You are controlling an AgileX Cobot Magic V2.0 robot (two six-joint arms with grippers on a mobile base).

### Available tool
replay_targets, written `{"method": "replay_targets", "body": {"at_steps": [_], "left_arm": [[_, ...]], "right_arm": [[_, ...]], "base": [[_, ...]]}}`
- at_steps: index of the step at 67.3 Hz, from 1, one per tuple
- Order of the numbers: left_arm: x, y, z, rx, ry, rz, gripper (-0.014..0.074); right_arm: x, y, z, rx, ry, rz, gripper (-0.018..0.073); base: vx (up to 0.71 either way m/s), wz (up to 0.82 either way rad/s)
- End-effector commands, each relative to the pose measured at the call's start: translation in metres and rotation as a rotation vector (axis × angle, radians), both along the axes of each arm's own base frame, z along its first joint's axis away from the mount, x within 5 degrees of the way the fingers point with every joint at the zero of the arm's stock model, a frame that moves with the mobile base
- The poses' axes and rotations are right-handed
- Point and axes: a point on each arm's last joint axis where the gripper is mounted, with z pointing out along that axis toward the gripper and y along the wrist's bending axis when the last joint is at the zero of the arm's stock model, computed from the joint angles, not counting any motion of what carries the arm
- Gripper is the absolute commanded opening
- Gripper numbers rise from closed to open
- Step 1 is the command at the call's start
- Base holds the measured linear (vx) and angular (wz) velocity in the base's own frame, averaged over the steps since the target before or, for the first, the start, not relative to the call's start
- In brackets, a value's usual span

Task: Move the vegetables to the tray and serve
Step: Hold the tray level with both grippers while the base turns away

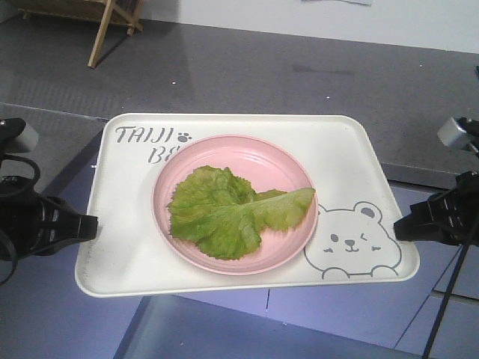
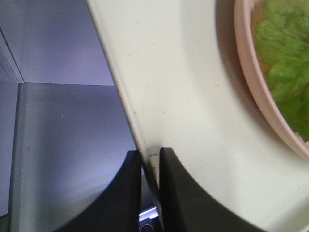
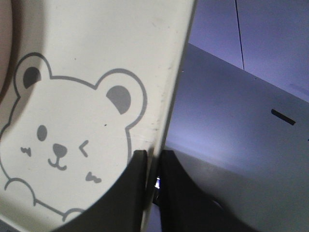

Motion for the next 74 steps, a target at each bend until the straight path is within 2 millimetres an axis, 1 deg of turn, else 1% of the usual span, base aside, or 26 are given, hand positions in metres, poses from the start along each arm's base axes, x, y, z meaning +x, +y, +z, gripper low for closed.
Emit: {"method": "replay_targets", "body": {"at_steps": [1,74], "left_arm": [[-0.0022,-0.0026,0.0157,-0.017,-0.087,-0.029,-0.0006],[-0.0022,-0.0026,0.0157,-0.017,-0.087,-0.029,-0.0006]], "right_arm": [[-0.0015,0.0050,0.0189,0.036,-0.085,0.017,-0.0006],[-0.0017,0.0051,0.0189,0.036,-0.083,0.018,-0.0006]], "base": [[-0.01,-0.18],[-0.01,-0.17]]}}
